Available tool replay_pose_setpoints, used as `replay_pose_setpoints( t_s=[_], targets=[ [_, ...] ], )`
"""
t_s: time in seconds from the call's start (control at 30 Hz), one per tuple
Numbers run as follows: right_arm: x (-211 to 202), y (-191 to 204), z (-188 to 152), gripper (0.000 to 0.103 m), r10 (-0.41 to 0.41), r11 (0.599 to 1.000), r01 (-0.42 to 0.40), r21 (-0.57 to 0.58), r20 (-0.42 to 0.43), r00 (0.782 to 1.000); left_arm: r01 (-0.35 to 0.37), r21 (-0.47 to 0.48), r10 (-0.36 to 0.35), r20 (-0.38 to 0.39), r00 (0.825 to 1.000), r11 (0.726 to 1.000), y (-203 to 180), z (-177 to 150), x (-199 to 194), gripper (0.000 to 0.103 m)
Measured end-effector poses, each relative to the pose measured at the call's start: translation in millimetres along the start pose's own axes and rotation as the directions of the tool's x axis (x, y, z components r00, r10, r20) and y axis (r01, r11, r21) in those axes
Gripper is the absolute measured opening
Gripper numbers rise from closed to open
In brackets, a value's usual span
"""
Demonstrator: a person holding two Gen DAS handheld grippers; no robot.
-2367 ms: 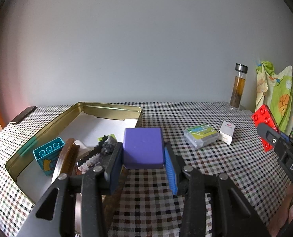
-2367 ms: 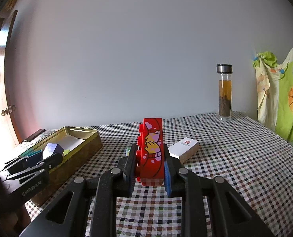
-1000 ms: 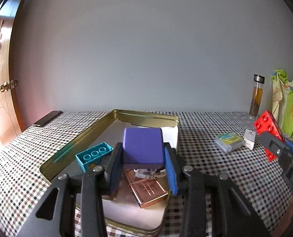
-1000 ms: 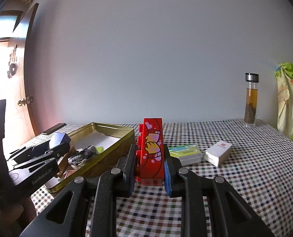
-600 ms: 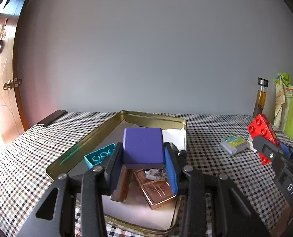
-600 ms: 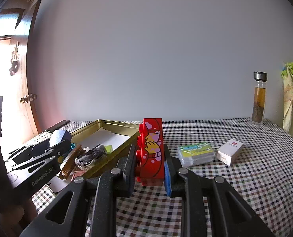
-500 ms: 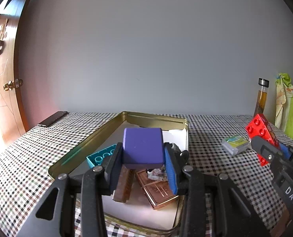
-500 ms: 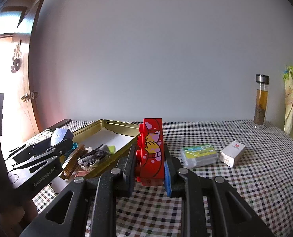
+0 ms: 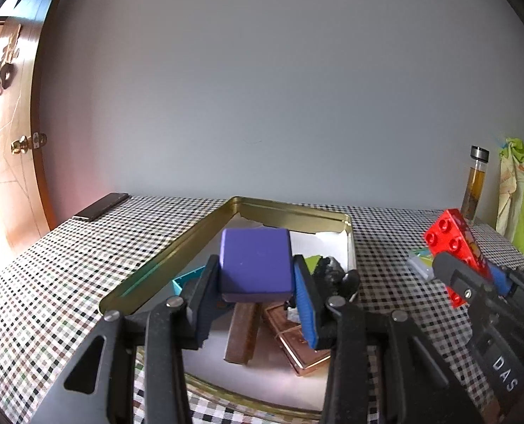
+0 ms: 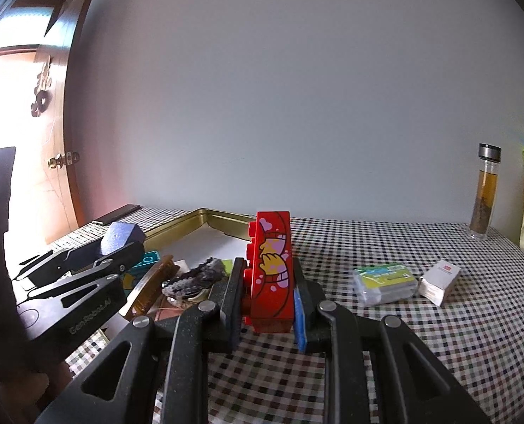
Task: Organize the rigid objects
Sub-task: 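Carry the purple cube with the left tool while the right tool carries the red brick over the tin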
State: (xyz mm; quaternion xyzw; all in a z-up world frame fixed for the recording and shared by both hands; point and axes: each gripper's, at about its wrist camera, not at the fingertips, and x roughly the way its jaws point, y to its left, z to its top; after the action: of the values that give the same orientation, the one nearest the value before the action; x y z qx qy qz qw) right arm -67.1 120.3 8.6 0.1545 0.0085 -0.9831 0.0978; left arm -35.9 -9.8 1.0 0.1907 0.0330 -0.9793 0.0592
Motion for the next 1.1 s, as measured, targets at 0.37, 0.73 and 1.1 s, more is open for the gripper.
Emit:
replay_pose_setpoints(
  t_s=[0.37, 0.73, 1.1],
  targets=[
    [15.9, 16.2, 5.3, 0.025, 0.043, 0.999, -0.044, -0.018, -0.028, 0.999, -0.033, -0.004, 0.033, -0.021, 0.999, 0.999, 13.0, 1.5, 7.2, 0.039],
    [33.7, 30.3, 8.8, 0.025, 0.088, 0.996, -0.09, -0.025, -0.075, 0.993, -0.047, -0.012, 0.046, -0.066, 0.997, 0.999, 28.7, 2.0, 19.8, 0.039],
    [57.2, 28.8, 9.1, 0.025, 0.154, 0.988, -0.152, 0.025, -0.161, 0.975, -0.047, 0.012, 0.049, -0.164, 0.985, 0.999, 39.3, 1.1, 40.4, 0.039]
  ],
)
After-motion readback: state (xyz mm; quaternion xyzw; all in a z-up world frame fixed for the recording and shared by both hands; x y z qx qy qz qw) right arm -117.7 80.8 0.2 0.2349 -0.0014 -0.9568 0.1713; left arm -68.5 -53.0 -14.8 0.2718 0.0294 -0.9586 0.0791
